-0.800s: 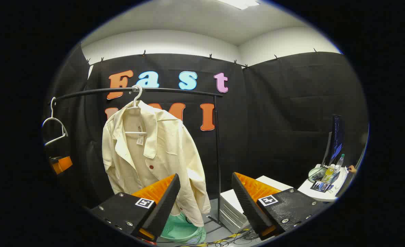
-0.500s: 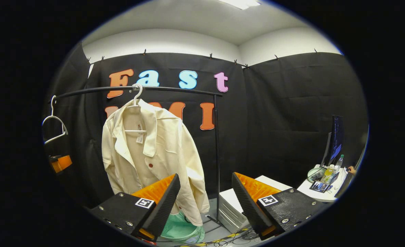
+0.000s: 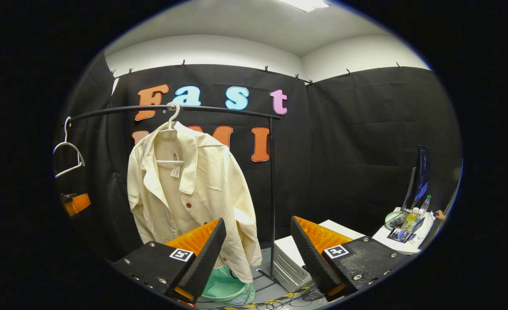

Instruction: Grasp the clothes on the hanger with both hands and then place them into the laundry hamper below.

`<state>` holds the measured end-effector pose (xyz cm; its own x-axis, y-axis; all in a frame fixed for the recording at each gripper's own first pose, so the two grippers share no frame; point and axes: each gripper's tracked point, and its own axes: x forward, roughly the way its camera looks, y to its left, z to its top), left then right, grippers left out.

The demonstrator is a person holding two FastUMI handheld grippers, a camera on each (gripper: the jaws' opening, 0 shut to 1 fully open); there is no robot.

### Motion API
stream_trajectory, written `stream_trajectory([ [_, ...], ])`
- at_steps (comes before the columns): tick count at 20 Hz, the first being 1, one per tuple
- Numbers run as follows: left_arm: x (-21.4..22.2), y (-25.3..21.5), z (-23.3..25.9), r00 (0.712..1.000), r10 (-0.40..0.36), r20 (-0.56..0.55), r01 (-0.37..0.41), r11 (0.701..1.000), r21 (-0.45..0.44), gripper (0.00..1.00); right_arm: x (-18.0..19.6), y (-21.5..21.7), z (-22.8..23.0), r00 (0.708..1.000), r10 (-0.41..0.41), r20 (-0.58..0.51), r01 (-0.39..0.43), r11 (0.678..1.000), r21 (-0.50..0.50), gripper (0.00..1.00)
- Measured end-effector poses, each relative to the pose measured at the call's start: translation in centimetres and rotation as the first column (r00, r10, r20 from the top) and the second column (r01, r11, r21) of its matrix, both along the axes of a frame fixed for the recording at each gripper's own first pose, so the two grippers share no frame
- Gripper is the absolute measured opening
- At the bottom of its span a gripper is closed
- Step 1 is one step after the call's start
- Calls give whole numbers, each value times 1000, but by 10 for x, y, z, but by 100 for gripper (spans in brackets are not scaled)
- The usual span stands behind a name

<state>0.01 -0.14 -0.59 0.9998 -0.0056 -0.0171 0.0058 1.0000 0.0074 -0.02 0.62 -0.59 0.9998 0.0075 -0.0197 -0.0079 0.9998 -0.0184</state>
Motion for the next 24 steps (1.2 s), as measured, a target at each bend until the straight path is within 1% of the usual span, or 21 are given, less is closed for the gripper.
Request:
stream_trajectory([
  [3,0,2,-1,1000,5,1,-5,1000,-6,96,4,11,-1,1000,22,-3,-22,1000,-4,95],
  [4,0,4,0,1000,8,1,-8,1000,-5,100,7,14,-1,1000,31,-3,-31,1000,-6,94],
  [5,0,5,-1,1000,11,2,-11,1000,-4,96,10,18,-2,999,41,-5,-41,999,-6,94],
  [9,3,11,0,1000,17,1,-17,1000,-10,96,25,44,1,994,106,-8,-106,994,-4,94],
  [10,3,13,1,1000,21,4,-21,1000,-11,100,30,51,1,993,121,-8,-121,993,-7,94],
  [11,3,15,2,1000,26,6,-26,1000,-13,100,36,58,1,991,135,-9,-135,991,-8,94],
  [12,3,16,2,1000,29,5,-29,999,-14,96,42,67,2,988,151,-11,-151,988,-5,94],
  [14,3,20,-1,999,36,-1,-36,999,-12,96,55,82,1,983,181,-14,-181,983,-3,94],
  [20,3,36,-2,998,67,-6,-67,998,-11,96,85,118,6,975,220,-16,-221,975,-30,94],
  [24,7,41,-5,997,77,-13,-77,997,-17,96,109,137,-1,971,238,-25,-239,971,-24,94],
])
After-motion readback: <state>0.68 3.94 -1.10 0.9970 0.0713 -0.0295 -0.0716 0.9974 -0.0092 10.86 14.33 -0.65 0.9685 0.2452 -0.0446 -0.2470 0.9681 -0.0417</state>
